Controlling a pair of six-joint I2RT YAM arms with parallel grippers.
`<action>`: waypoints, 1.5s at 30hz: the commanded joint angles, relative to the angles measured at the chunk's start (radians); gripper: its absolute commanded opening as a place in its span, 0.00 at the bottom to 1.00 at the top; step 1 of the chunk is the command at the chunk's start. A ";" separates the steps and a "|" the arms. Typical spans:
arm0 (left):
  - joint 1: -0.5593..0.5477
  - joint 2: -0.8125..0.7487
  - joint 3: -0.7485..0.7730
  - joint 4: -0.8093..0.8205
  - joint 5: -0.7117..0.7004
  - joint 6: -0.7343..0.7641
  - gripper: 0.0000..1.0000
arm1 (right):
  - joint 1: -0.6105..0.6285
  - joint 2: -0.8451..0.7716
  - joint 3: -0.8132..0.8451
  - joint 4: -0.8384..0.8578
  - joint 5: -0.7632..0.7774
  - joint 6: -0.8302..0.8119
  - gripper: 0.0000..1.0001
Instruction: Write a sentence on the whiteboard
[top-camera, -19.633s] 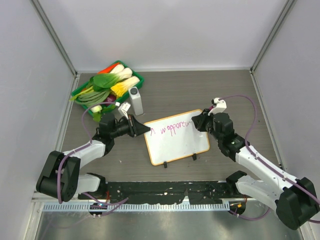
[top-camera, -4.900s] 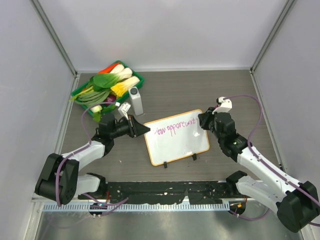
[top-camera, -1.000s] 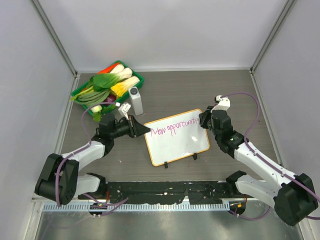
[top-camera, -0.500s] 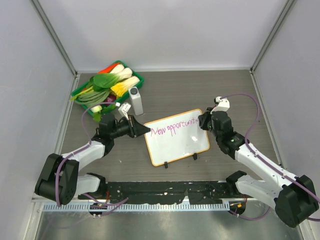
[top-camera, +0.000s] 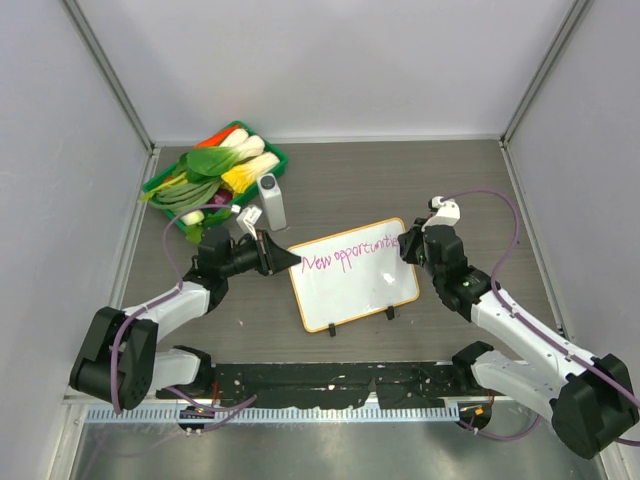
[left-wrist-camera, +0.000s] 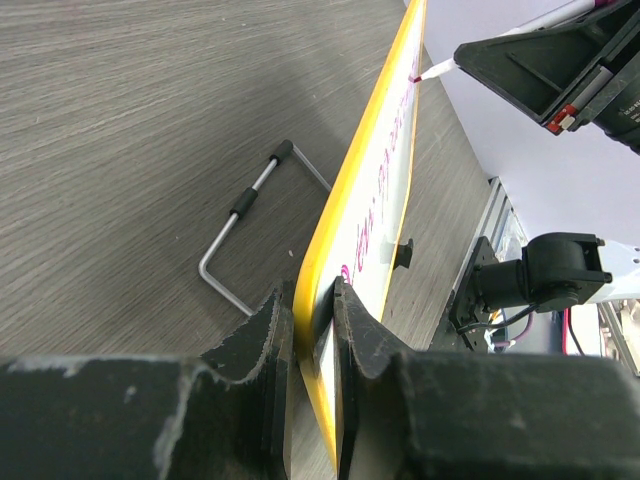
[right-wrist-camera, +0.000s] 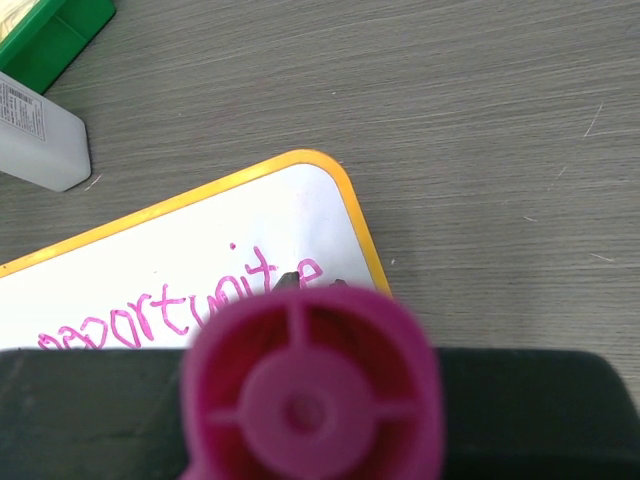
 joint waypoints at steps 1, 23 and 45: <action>-0.006 0.000 0.004 -0.040 -0.054 0.083 0.00 | -0.003 -0.009 0.002 -0.017 0.039 -0.009 0.01; -0.006 -0.003 0.002 -0.043 -0.055 0.083 0.00 | -0.001 -0.029 0.096 0.010 0.085 -0.028 0.01; -0.006 -0.008 0.001 -0.044 -0.055 0.083 0.00 | -0.007 0.054 0.083 0.033 0.073 -0.023 0.01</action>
